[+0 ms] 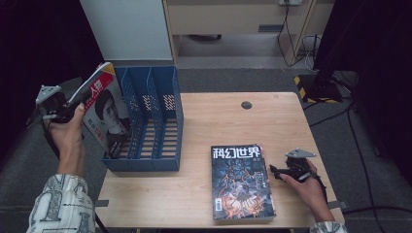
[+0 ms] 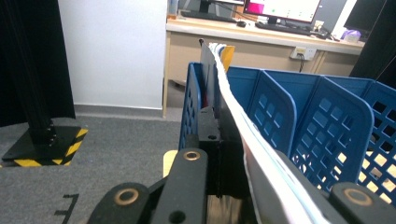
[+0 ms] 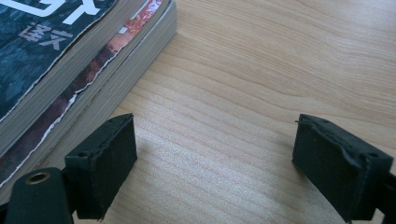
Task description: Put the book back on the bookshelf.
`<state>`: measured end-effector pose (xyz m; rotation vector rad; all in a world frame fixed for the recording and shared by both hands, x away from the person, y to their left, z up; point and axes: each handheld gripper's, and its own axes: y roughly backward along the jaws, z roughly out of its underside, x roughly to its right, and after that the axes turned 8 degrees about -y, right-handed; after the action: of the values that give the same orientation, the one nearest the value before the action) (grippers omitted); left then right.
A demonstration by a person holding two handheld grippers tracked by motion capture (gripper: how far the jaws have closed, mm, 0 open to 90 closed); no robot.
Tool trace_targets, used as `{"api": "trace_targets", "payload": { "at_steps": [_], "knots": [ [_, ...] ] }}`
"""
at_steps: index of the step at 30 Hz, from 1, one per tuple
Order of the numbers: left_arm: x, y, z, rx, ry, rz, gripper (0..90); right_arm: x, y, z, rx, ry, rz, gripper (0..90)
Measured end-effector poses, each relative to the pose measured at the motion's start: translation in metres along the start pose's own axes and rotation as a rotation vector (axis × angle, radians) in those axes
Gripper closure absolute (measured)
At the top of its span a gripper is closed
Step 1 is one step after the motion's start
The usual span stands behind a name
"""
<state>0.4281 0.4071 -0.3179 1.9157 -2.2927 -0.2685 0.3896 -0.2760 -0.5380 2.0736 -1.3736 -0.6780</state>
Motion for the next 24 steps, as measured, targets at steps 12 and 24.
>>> {"api": "trace_targets", "payload": {
  "at_steps": [12,24],
  "knots": [
    [0.005,-0.009,0.01,0.026,-0.004,-0.006,86.4,0.0,0.0,0.0,0.0,0.0,0.0,13.8],
    [0.001,-0.012,0.024,0.054,0.013,-0.009,86.3,0.0,0.0,0.0,0.0,0.0,0.0,13.8]
  ]
}}
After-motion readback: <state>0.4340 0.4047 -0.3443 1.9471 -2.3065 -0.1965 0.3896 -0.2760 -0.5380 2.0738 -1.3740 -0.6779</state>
